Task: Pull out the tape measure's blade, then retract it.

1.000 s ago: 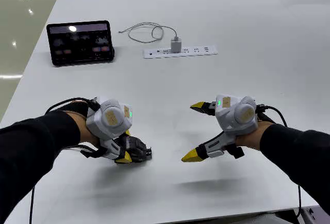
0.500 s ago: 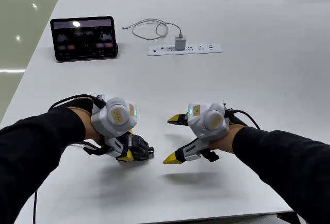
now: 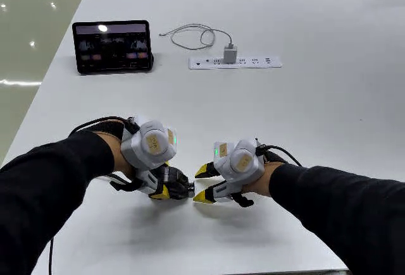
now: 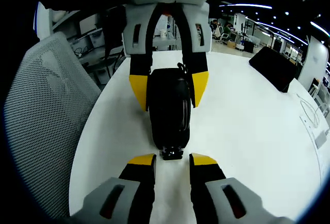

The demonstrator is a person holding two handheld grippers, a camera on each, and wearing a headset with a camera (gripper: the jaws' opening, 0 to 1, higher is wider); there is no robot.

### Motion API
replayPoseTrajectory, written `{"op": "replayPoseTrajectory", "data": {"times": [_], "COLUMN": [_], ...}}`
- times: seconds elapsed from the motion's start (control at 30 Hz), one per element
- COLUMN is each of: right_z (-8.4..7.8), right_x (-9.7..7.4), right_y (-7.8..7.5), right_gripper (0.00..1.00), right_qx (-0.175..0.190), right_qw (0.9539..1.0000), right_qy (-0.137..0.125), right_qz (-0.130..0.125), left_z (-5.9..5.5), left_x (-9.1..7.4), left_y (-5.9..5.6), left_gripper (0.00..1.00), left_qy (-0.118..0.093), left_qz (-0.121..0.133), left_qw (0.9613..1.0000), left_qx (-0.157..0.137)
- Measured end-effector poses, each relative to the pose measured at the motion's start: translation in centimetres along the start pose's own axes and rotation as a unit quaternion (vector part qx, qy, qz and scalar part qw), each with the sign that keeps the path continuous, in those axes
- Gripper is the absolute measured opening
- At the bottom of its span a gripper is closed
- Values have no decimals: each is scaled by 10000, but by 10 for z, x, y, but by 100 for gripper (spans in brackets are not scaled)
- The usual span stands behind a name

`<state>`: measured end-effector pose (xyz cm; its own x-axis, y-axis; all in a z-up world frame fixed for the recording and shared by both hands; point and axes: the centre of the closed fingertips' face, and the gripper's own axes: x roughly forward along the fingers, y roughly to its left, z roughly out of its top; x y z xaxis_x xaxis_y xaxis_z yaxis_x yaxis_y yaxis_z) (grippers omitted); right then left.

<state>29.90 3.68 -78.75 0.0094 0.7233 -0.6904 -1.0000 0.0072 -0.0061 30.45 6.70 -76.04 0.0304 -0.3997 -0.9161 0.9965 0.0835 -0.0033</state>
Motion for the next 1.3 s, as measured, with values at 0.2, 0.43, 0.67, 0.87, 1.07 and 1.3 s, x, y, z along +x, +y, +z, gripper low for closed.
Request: {"op": "replayPoseTrajectory", "data": {"times": [0.2, 0.43, 0.67, 0.87, 1.07, 1.3], "right_z": [3, 1, -5, -10, -9, -7], "right_x": [6, 4, -2, -7, -5, 0], "right_y": [-2, 0, -1, -2, -2, -1], "right_gripper": [12, 9, 8, 8, 10, 12], "right_qx": [51, -112, -129, -49, 323, 132], "right_qw": [10000, 9998, 9995, 9995, 9991, 9994], "right_qy": [34, 93, 180, 211, 226, 271], "right_qz": [40, 139, 205, 209, 178, 190], "left_z": [0, 0, 1, 1, 1, 3], "left_x": [0, -1, 0, 0, 0, 2], "left_y": [0, -1, -2, -1, -1, 0], "left_gripper": [31, 32, 32, 32, 32, 32], "left_qy": [-24, -50, -82, -139, -166, -249], "left_qz": [27, -7, 13, 42, 29, 54], "left_qw": [10000, 10000, 9999, 9998, 9998, 9994], "left_qx": [-7, -65, -81, -141, -142, -227]}}
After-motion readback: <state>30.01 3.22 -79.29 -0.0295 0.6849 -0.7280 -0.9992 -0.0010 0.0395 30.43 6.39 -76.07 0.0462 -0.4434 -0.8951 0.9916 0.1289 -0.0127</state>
